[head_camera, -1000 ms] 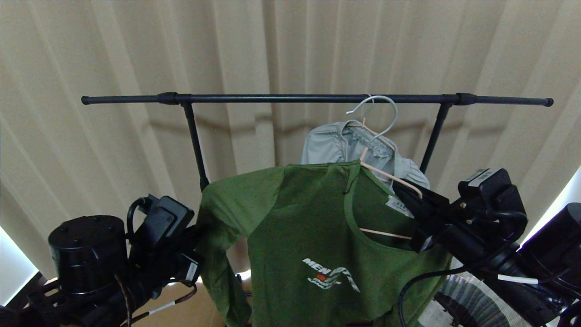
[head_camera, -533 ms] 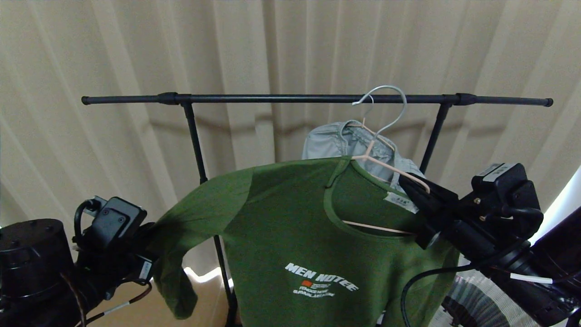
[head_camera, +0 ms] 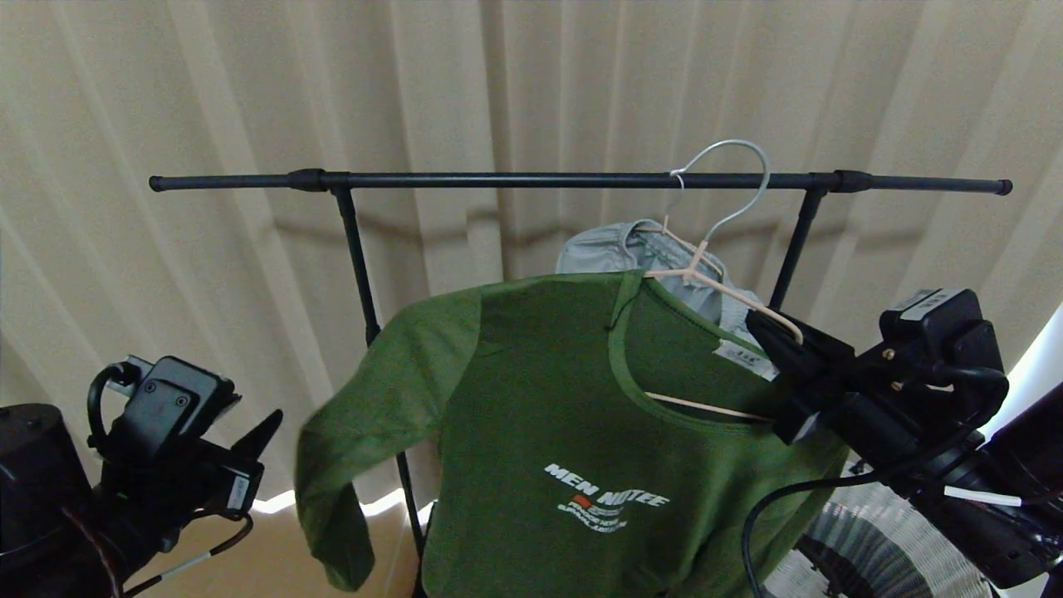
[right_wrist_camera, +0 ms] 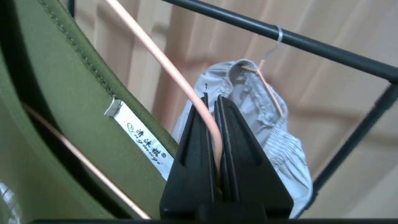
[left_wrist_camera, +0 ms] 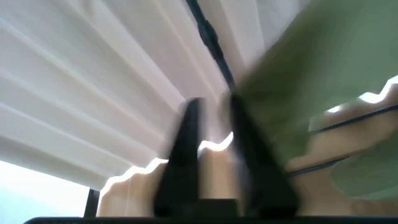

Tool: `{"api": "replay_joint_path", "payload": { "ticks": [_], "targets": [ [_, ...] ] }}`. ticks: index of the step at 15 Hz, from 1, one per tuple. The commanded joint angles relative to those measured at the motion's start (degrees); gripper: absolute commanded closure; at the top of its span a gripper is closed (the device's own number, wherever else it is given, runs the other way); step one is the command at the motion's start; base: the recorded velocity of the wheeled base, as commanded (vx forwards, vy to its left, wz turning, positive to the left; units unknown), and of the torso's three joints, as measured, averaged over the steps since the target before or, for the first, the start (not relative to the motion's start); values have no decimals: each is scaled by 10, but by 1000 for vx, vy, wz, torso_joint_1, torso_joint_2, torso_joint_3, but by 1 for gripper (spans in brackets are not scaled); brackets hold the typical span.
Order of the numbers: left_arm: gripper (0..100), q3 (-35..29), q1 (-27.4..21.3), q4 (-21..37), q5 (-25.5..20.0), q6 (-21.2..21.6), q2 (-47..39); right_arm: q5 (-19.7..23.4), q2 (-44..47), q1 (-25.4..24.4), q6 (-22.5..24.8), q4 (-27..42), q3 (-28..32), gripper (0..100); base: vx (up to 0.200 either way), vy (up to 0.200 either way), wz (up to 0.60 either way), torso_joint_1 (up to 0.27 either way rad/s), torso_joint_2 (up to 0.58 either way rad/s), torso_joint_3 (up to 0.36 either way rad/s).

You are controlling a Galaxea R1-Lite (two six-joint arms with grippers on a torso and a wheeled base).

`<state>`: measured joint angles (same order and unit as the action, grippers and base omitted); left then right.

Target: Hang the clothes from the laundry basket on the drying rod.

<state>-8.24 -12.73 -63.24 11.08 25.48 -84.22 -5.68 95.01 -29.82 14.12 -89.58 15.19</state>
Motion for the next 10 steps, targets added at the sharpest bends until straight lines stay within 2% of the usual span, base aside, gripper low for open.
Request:
{"api": "replay_joint_path", "payload": {
  "ticks": [1, 5, 8, 9, 10],
  "targets": [
    [0, 12, -7, -1, 0, -2, 28, 1, 1, -1, 0, -4, -1, 100, 0, 0, 0, 0, 0, 0],
    [0, 12, -17, -2, 1, -3, 124, -4, 4, -1, 1, 0, -17, 100, 0, 0, 0, 0, 0, 0],
    [0, 20, -12, 8, 10, -5, 218, -13, 10, 0, 2, 38, -30, 100, 0, 0, 0, 0, 0, 0],
    [0, 20, -12, 8, 10, -5, 218, -13, 10, 0, 2, 38, -30, 100, 0, 0, 0, 0, 0, 0],
    [0, 32, 0, 64, 39, -19, 293, -45, 8, 20, 2, 71, -29, 100, 0, 0, 0, 0, 0, 0]
  ]
}}
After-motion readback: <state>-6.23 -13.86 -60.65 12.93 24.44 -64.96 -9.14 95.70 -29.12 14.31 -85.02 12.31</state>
